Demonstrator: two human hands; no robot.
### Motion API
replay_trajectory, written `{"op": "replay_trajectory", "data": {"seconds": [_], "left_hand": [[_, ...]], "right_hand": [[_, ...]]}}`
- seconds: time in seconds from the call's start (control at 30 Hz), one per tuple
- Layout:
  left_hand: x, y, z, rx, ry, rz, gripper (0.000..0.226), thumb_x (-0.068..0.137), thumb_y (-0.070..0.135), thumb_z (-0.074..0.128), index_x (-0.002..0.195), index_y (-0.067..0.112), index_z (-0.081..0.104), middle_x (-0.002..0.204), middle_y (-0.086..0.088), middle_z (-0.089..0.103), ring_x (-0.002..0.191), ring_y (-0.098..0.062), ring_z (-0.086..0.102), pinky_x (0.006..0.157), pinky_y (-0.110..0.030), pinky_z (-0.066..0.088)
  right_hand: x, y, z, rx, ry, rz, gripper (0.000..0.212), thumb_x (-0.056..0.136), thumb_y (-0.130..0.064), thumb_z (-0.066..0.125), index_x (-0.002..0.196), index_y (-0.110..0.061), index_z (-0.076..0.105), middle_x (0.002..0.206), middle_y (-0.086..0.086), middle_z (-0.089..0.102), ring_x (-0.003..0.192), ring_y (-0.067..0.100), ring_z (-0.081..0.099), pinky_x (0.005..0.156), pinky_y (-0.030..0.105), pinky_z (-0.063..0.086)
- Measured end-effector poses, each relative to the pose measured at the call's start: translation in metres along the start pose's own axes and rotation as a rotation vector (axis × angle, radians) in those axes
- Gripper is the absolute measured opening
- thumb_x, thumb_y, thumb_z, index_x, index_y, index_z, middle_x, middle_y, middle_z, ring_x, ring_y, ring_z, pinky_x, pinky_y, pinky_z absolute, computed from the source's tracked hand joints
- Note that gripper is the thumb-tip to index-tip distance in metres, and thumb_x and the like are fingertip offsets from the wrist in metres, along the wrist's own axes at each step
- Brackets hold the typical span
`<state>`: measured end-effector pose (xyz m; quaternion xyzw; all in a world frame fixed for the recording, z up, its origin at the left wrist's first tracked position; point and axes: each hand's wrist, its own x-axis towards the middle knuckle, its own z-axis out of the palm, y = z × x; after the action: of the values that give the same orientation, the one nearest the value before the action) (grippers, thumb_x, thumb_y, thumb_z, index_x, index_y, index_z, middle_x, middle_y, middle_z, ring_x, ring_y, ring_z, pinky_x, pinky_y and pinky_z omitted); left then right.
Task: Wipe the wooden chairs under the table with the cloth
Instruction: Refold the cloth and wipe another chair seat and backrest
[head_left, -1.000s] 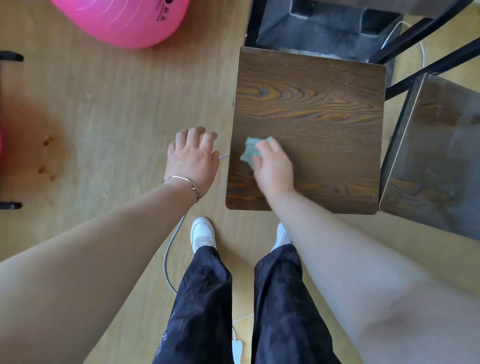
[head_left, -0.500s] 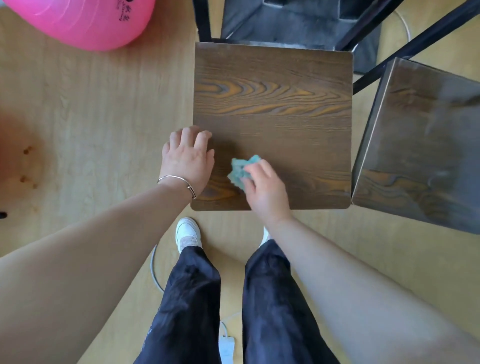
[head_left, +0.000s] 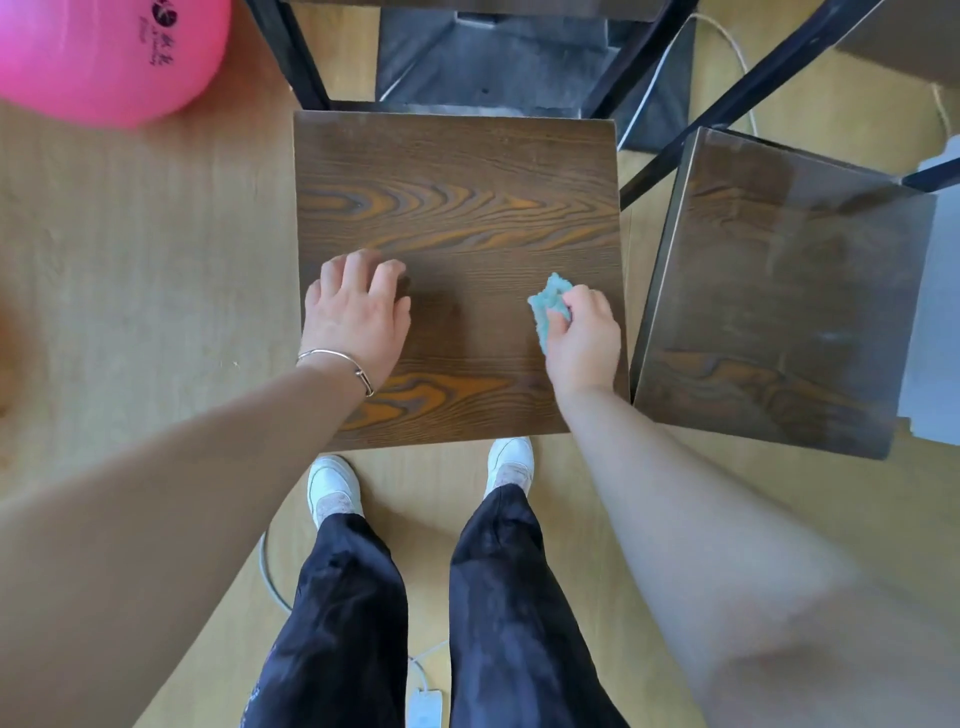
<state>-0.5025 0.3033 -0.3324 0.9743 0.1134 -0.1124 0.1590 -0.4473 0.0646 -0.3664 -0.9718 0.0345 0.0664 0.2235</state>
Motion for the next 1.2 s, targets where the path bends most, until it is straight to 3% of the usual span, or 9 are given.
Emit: {"op": "replay_trajectory", "data": {"seconds": [0.23, 0.37, 0.47, 0.57, 0.7, 0.83, 0.97, 1.2], "left_hand": [[-0.021, -0.007, 0.005, 0.017, -0.016, 0.003, 0.037, 0.093, 0.030, 0.051, 0.128, 0.017, 0.051, 0.133, -0.010, 0.046, 0.118, -0.037, 0.039, 0.094, -0.049, 0.038], [-0.031, -0.004, 0.013, 0.043, -0.036, 0.014, 0.037, 0.094, 0.030, 0.050, 0.128, 0.017, 0.051, 0.133, -0.011, 0.046, 0.117, -0.038, 0.039, 0.095, -0.051, 0.038], [-0.034, 0.008, 0.018, 0.061, -0.061, 0.018, 0.038, 0.095, 0.030, 0.048, 0.130, 0.017, 0.049, 0.134, -0.010, 0.045, 0.118, -0.038, 0.038, 0.096, -0.051, 0.037], [-0.032, 0.030, 0.022, 0.062, -0.079, 0.045, 0.039, 0.095, 0.031, 0.048, 0.131, 0.017, 0.049, 0.135, -0.010, 0.044, 0.118, -0.038, 0.038, 0.096, -0.050, 0.036], [-0.021, 0.072, 0.031, 0.056, -0.084, 0.077, 0.039, 0.095, 0.033, 0.047, 0.131, 0.019, 0.048, 0.136, -0.008, 0.043, 0.120, -0.036, 0.038, 0.097, -0.049, 0.036], [-0.008, 0.113, 0.039, 0.031, -0.083, 0.121, 0.040, 0.094, 0.034, 0.048, 0.131, 0.020, 0.048, 0.136, -0.006, 0.043, 0.121, -0.034, 0.037, 0.097, -0.047, 0.036], [0.000, 0.137, 0.043, 0.045, -0.081, 0.148, 0.040, 0.094, 0.033, 0.048, 0.132, 0.020, 0.048, 0.137, -0.005, 0.043, 0.123, -0.033, 0.036, 0.098, -0.046, 0.035], [-0.001, 0.134, 0.042, 0.093, -0.107, 0.169, 0.040, 0.095, 0.034, 0.047, 0.133, 0.020, 0.047, 0.138, -0.006, 0.042, 0.124, -0.033, 0.036, 0.099, -0.047, 0.035]], "right_hand": [[-0.106, -0.043, 0.044, 0.078, -0.251, -0.330, 0.023, 0.082, -0.021, 0.042, 0.087, -0.010, 0.062, 0.095, 0.008, 0.060, 0.074, 0.032, 0.060, 0.061, 0.035, 0.051], [-0.150, -0.059, 0.058, 0.159, -0.403, -0.428, 0.013, 0.078, -0.007, 0.056, 0.087, -0.005, 0.066, 0.092, 0.011, 0.063, 0.070, 0.033, 0.061, 0.059, 0.032, 0.053], [-0.139, -0.053, 0.047, 0.250, -0.479, -0.387, 0.014, 0.082, -0.003, 0.060, 0.094, -0.004, 0.067, 0.104, 0.011, 0.064, 0.085, 0.034, 0.063, 0.067, 0.034, 0.051], [-0.101, -0.017, 0.010, 0.302, -0.386, -0.369, 0.013, 0.084, -0.009, 0.059, 0.095, -0.007, 0.065, 0.105, 0.009, 0.061, 0.090, 0.030, 0.060, 0.070, 0.037, 0.049], [-0.018, 0.055, -0.046, 0.148, -0.174, -0.292, 0.013, 0.082, -0.009, 0.064, 0.095, -0.008, 0.066, 0.102, 0.012, 0.061, 0.091, 0.032, 0.060, 0.072, 0.036, 0.046], [0.030, 0.099, -0.066, -0.004, -0.243, -0.289, 0.011, 0.085, -0.013, 0.064, 0.094, -0.007, 0.064, 0.102, 0.011, 0.060, 0.087, 0.032, 0.059, 0.072, 0.033, 0.043], [0.011, 0.111, -0.059, 0.023, -0.245, -0.321, 0.010, 0.084, -0.008, 0.065, 0.093, -0.005, 0.062, 0.097, 0.011, 0.060, 0.080, 0.031, 0.057, 0.066, 0.029, 0.039], [-0.052, 0.113, -0.050, 0.050, -0.161, -0.201, 0.007, 0.083, 0.000, 0.061, 0.088, -0.005, 0.060, 0.093, 0.008, 0.060, 0.074, 0.030, 0.057, 0.058, 0.032, 0.044]]}}
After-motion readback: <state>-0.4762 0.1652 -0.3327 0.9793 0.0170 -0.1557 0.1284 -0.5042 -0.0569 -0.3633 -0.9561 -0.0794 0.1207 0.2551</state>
